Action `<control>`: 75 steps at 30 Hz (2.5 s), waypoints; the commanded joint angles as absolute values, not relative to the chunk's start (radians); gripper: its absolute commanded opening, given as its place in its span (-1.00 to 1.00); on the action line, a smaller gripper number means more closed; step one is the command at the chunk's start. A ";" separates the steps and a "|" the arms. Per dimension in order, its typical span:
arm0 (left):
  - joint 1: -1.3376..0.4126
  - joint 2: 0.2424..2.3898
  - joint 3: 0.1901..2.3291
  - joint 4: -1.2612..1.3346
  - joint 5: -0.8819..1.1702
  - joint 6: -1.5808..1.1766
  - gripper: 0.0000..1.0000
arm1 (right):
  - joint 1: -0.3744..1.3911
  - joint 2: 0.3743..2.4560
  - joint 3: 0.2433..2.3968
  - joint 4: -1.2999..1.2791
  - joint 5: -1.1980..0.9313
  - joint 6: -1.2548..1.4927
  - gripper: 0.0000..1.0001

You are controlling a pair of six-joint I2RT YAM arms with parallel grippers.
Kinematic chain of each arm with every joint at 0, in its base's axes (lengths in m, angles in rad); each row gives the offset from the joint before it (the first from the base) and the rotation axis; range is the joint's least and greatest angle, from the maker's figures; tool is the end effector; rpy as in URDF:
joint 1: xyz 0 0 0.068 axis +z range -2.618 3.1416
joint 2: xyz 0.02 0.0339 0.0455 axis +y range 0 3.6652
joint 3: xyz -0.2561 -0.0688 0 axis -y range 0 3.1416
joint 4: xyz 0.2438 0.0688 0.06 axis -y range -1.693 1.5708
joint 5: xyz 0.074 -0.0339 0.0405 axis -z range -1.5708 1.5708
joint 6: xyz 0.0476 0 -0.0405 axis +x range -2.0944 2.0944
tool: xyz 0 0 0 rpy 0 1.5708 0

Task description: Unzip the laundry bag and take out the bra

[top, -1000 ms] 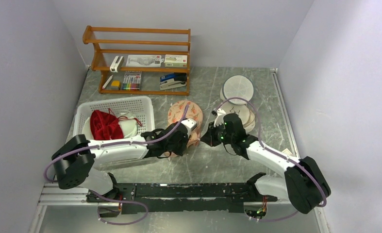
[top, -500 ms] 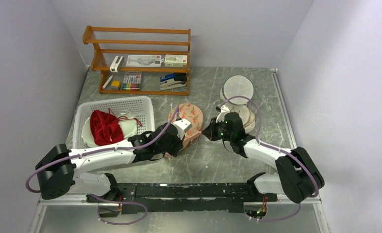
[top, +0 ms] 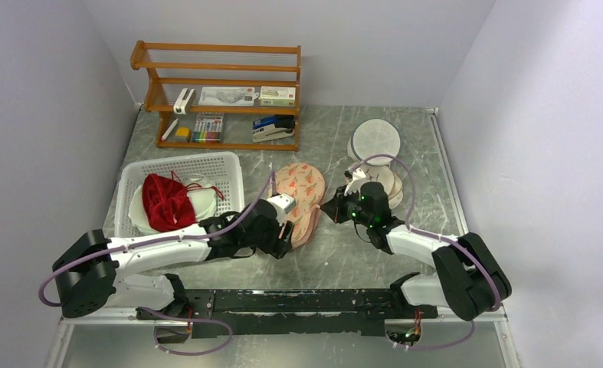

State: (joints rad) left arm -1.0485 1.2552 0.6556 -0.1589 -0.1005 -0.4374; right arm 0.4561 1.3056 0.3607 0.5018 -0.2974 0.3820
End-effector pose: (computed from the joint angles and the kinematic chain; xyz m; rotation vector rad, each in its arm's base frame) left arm 0.1357 -0.2262 0.1854 0.6751 2.3134 -0.6117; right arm 0.2204 0.1236 0.1470 -0.2744 2.0751 0.8213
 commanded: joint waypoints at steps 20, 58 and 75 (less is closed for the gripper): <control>-1.060 1.657 1.120 -0.295 -0.314 -0.362 0.25 | 0.468 1.150 0.294 0.463 -0.453 0.434 -1.00; -1.089 1.378 0.901 -0.257 -0.100 -0.227 0.36 | 0.280 1.205 0.208 0.688 -0.526 0.480 -1.00; -1.108 1.678 1.184 -0.198 -0.186 -0.275 0.32 | 0.293 0.972 0.227 0.455 -0.678 0.539 -1.00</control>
State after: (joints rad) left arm -1.1042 1.6470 1.1507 -0.2146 -0.1810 -0.2508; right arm 0.2859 1.0031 0.2180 0.5037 -0.6430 0.5312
